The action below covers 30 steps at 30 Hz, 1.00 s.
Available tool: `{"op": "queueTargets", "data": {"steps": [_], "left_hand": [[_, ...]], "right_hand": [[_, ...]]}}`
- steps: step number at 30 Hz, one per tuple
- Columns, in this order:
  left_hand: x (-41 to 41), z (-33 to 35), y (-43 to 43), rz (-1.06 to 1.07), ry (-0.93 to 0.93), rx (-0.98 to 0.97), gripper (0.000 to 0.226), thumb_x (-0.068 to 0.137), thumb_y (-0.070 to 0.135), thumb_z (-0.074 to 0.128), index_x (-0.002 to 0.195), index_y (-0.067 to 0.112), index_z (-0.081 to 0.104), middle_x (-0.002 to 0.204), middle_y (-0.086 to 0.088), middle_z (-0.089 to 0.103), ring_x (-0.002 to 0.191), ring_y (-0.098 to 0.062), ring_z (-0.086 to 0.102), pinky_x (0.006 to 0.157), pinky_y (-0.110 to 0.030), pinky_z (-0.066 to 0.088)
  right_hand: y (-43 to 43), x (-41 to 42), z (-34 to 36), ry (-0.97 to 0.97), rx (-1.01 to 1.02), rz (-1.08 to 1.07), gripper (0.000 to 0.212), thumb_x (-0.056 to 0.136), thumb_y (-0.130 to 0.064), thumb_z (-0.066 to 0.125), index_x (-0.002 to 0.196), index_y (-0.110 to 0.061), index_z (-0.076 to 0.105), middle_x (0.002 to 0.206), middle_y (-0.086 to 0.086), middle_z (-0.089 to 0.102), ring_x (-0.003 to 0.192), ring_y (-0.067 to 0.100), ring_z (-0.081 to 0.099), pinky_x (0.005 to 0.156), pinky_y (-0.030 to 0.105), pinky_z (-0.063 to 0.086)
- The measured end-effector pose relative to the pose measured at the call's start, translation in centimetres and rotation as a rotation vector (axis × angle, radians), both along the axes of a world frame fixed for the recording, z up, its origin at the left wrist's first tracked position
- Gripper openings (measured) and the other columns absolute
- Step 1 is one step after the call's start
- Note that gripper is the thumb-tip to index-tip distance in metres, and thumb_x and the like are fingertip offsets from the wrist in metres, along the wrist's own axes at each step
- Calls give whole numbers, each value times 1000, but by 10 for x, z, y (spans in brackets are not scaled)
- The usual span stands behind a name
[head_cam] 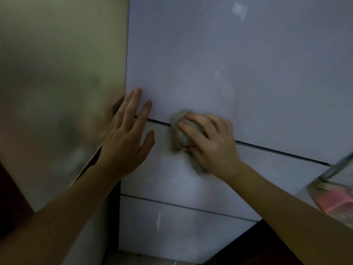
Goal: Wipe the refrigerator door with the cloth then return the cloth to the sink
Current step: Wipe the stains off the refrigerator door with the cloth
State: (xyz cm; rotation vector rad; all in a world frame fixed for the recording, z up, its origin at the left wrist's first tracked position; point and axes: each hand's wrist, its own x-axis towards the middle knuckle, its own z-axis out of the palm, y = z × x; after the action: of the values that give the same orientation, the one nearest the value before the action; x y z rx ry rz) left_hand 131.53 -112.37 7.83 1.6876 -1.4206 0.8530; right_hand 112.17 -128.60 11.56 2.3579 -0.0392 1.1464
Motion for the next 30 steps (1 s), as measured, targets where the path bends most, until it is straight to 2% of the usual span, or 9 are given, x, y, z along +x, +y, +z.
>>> {"op": "queueTargets", "data": {"steps": [5, 8, 12, 15, 20, 25, 30], "left_hand": [[1, -2, 0, 8, -8, 12, 60, 102, 26, 49, 153, -1, 34, 164, -27, 19, 155, -40, 16, 124, -55, 24], [2, -3, -1, 16, -16, 3, 61, 102, 27, 49, 153, -2, 34, 163, -27, 19, 154, -40, 15, 123, -57, 24], [-1, -5, -2, 18, 10, 15, 63, 102, 29, 48, 154, -2, 31, 164, -26, 16, 155, -41, 12, 124, -56, 22], [-3, -4, -2, 26, 21, 18, 63, 102, 30, 48, 154, -1, 30, 165, -25, 15, 155, -41, 13, 125, -54, 20], [-4, -2, -1, 43, 6, 9, 64, 100, 28, 51, 153, -2, 33, 164, -26, 19, 154, -42, 17, 125, -53, 21], [0, -1, 1, 45, -21, 39, 63, 102, 30, 49, 154, -1, 32, 164, -27, 19, 154, -41, 16, 125, -54, 22], [-4, 1, 2, 61, -25, 50, 63, 101, 30, 51, 153, -1, 34, 164, -27, 19, 154, -42, 17, 123, -56, 24]], "right_hand": [[15, 24, -3, -72, 13, 18, 37, 94, -28, 71, 130, -20, 70, 134, 7, 67, 117, 30, 57, 93, 42, 43], [-3, -9, -8, -31, 4, 10, 40, 96, -29, 70, 134, -19, 67, 138, 8, 63, 118, 31, 56, 93, 44, 44], [-32, -72, -19, 56, 18, -58, 45, 99, -33, 67, 140, -20, 56, 145, 5, 50, 120, 33, 53, 93, 47, 44], [-38, -91, -22, 84, 29, -95, 44, 98, -30, 67, 139, -20, 55, 144, 6, 49, 119, 35, 53, 91, 48, 44], [-18, -40, -13, 43, 25, -27, 44, 97, -31, 68, 137, -20, 57, 142, 6, 51, 119, 33, 52, 93, 46, 43], [18, 29, -11, -44, 112, 31, 43, 92, -26, 73, 133, -17, 66, 136, 12, 63, 119, 32, 52, 93, 46, 45], [6, 0, -4, -38, 88, 19, 47, 92, -27, 75, 136, -20, 61, 141, 9, 59, 119, 32, 55, 94, 45, 44]]}}
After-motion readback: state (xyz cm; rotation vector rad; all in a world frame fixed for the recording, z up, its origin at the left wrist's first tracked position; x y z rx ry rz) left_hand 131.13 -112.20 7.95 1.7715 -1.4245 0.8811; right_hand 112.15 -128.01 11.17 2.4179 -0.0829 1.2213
